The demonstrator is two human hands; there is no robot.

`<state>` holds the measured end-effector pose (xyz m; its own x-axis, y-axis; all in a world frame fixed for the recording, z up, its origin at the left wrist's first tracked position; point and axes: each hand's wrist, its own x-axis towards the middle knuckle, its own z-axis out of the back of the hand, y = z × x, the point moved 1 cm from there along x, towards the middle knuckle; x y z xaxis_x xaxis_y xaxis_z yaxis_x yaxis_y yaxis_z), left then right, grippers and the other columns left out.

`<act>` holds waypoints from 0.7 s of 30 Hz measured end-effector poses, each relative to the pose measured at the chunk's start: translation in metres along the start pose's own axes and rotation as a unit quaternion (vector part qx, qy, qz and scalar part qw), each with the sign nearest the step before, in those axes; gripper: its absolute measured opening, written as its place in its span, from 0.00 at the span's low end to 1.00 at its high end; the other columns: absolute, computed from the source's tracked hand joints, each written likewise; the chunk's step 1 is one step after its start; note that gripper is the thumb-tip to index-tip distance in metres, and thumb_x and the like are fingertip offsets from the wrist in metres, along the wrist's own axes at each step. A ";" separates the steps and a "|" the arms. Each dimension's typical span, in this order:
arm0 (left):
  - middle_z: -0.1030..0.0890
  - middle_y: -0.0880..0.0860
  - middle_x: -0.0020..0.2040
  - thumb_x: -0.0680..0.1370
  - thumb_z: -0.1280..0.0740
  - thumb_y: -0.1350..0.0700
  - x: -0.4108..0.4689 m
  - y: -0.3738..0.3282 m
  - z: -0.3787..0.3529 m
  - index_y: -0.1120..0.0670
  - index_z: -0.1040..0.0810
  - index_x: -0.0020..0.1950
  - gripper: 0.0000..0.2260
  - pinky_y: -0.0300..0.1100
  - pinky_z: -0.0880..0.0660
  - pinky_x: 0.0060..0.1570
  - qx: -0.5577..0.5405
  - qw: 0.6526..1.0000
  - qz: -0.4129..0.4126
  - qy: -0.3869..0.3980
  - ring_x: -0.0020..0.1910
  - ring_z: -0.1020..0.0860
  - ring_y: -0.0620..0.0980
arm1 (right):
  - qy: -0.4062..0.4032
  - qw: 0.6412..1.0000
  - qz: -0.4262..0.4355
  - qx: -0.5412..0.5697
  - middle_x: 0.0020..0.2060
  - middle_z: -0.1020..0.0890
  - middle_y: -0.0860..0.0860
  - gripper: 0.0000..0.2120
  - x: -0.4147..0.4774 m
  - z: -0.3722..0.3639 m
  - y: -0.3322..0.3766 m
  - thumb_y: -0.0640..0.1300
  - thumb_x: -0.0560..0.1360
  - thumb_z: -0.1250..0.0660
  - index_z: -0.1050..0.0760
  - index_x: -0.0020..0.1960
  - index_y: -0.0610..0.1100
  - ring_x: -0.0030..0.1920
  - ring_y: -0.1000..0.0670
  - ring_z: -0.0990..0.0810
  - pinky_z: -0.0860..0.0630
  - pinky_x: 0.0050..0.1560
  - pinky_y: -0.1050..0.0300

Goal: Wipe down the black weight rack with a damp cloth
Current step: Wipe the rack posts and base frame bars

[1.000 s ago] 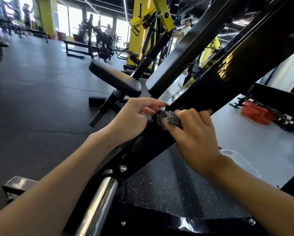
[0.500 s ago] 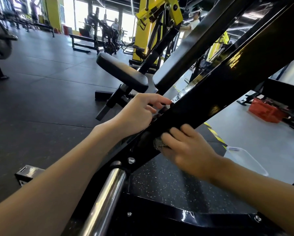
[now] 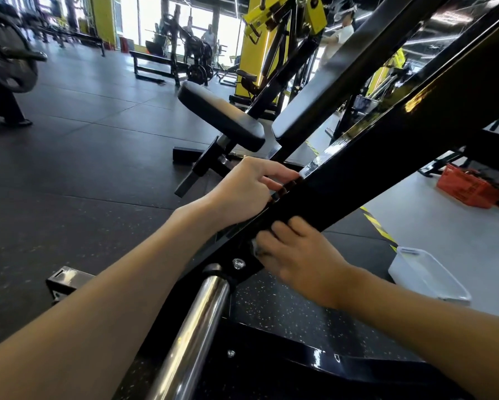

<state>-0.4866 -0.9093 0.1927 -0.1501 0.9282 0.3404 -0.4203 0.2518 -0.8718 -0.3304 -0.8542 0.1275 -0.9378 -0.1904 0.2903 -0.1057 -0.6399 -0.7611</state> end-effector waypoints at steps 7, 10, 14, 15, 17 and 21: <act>0.17 0.51 0.58 0.69 0.48 0.76 -0.001 0.009 0.001 0.52 0.19 0.64 0.33 0.49 0.22 0.61 0.003 1.000 0.004 0.004 0.59 0.20 0.46 | 0.041 0.999 -0.008 0.001 0.54 0.23 0.46 0.15 0.027 0.001 0.004 0.38 0.74 0.44 0.19 0.46 0.46 0.49 0.43 0.22 0.32 0.52 0.50; 0.18 0.54 0.59 0.66 0.47 0.74 -0.003 0.013 0.005 0.54 0.19 0.64 0.33 0.54 0.21 0.60 -0.022 0.999 0.001 0.024 0.60 0.19 0.48 | 0.054 0.998 0.037 0.004 0.54 0.23 0.47 0.10 0.008 -0.008 0.015 0.39 0.72 0.38 0.18 0.44 0.45 0.48 0.45 0.23 0.33 0.51 0.50; 0.18 0.53 0.60 0.66 0.47 0.73 -0.004 0.014 0.006 0.53 0.20 0.65 0.33 0.52 0.22 0.61 -0.012 1.000 0.003 0.021 0.61 0.20 0.46 | 0.088 0.994 0.061 0.005 0.55 0.24 0.47 0.03 0.014 -0.008 0.011 0.41 0.70 0.30 0.19 0.43 0.45 0.49 0.44 0.24 0.34 0.52 0.50; 0.18 0.52 0.60 0.68 0.48 0.75 -0.004 0.015 0.006 0.52 0.20 0.65 0.33 0.51 0.22 0.62 -0.004 1.000 0.001 0.020 0.62 0.21 0.44 | 0.088 0.995 0.040 0.002 0.55 0.25 0.47 0.04 0.020 -0.007 0.013 0.41 0.69 0.29 0.19 0.44 0.46 0.50 0.44 0.24 0.33 0.53 0.49; 0.18 0.51 0.61 0.70 0.48 0.76 -0.005 0.017 0.005 0.52 0.20 0.66 0.33 0.49 0.22 0.62 0.000 1.000 -0.006 0.028 0.62 0.22 0.42 | 0.071 0.997 0.011 0.015 0.55 0.26 0.46 0.05 0.022 -0.008 0.016 0.40 0.69 0.31 0.19 0.44 0.45 0.50 0.43 0.24 0.32 0.52 0.49; 0.17 0.48 0.57 0.78 0.45 0.71 -0.013 0.017 0.013 0.53 0.19 0.62 0.23 0.39 0.19 0.51 0.004 0.999 0.000 0.035 0.56 0.19 0.41 | 0.102 0.993 0.060 0.031 0.57 0.23 0.46 0.04 -0.005 -0.007 0.017 0.40 0.71 0.32 0.19 0.41 0.45 0.48 0.44 0.23 0.32 0.53 0.50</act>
<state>-0.5036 -0.9209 0.1776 -0.0875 0.9449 0.3154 -0.4274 0.2504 -0.8687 -0.3296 -0.8593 0.1089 -0.9905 -0.1170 0.0722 0.0247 -0.6679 -0.7439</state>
